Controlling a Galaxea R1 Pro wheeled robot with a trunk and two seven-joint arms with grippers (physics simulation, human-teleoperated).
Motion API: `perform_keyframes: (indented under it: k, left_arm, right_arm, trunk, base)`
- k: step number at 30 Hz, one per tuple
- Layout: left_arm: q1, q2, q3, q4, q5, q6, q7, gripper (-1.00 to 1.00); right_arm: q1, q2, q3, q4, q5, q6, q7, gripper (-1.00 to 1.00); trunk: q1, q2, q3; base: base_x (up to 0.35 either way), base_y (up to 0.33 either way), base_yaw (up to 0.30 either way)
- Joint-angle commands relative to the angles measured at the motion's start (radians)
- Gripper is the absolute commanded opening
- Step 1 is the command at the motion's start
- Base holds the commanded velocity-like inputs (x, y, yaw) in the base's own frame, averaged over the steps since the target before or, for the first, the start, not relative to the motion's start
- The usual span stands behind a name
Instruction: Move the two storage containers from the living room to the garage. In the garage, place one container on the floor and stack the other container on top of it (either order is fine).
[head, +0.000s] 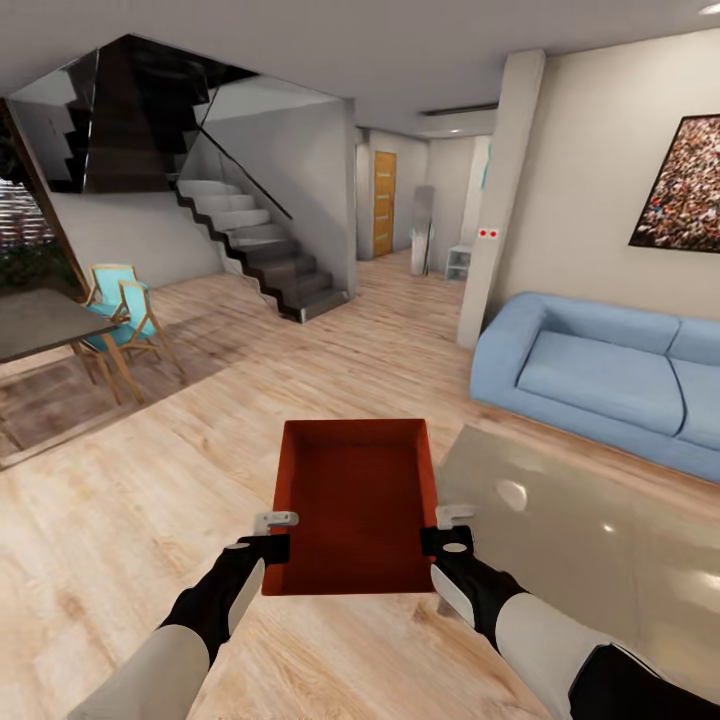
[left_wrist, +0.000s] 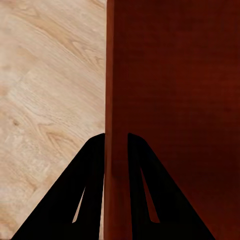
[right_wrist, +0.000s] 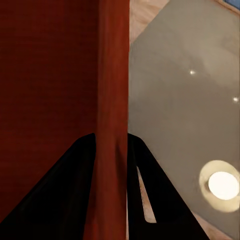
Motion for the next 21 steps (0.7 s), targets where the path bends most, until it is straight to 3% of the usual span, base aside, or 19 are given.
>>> perform_keyframes:
  k: [1,21]
  left_arm:
    - [-0.001,0.0,0.0,-0.017,-0.006,-0.046,0.011,-1.0]
    - [-0.001,0.001,0.0,-0.018,-0.006,-0.048,0.01,-1.0]
  right_arm:
    - [0.0,0.0,0.02,0.0,-0.03,0.007,-0.01,-1.0]
    - [0.0,0.0,0.02,0.0,-0.03,0.007,-0.01,-1.0]
  trunk:
    - [0.001,-0.002,-0.002]
    - [0.001,-0.002,-0.002]
  base:
    - [0.0,0.0,0.282]
    - [0.0,0.0,0.282]
